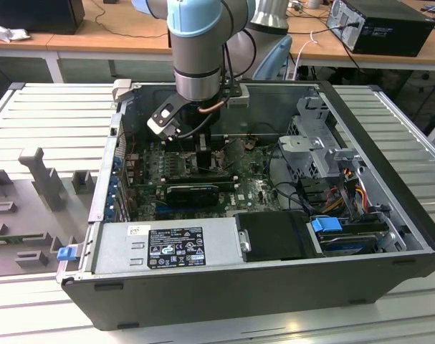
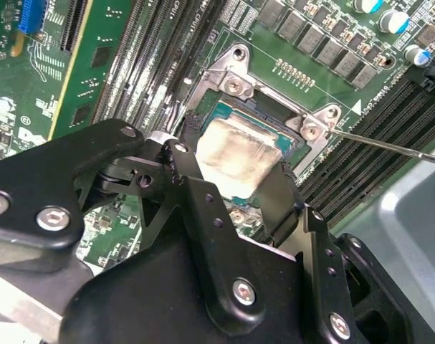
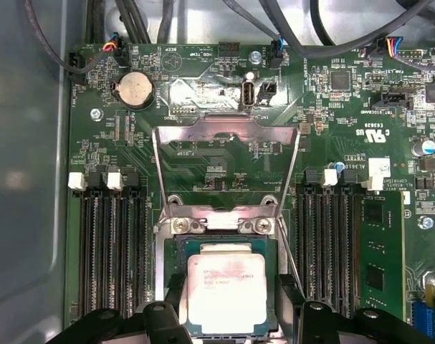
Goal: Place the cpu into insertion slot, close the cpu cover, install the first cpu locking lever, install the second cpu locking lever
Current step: 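Place the cpu into insertion slot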
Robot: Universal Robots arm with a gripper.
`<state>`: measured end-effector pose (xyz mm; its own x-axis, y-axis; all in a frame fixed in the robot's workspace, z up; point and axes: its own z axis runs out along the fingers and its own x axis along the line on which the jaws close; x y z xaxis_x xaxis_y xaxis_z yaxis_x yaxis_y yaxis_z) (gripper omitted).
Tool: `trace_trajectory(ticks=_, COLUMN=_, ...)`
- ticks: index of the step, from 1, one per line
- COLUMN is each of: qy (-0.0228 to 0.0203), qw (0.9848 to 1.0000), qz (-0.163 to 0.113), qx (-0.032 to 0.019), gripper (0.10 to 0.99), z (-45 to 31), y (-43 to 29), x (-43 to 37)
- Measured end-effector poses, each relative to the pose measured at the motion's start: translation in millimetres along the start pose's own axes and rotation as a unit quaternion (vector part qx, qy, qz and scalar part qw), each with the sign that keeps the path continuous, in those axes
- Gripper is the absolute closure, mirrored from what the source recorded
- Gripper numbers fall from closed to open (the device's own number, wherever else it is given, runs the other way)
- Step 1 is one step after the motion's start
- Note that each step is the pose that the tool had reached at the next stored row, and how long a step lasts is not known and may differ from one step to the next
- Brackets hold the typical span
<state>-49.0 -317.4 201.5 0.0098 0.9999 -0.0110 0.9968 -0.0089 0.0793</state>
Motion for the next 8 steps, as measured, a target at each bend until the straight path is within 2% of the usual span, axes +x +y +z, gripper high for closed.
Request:
trace_trajectory(ticks=5, qy=0.007, qw=1.0, qz=0.0, qx=0.0, gripper=0.486, z=0.7, y=0.6, x=3.7)
trace_trajectory(ticks=8, qy=0.0075, qw=1.0, qz=0.001, qx=0.0001, gripper=0.486, z=0.8, y=0.8, x=3.8)
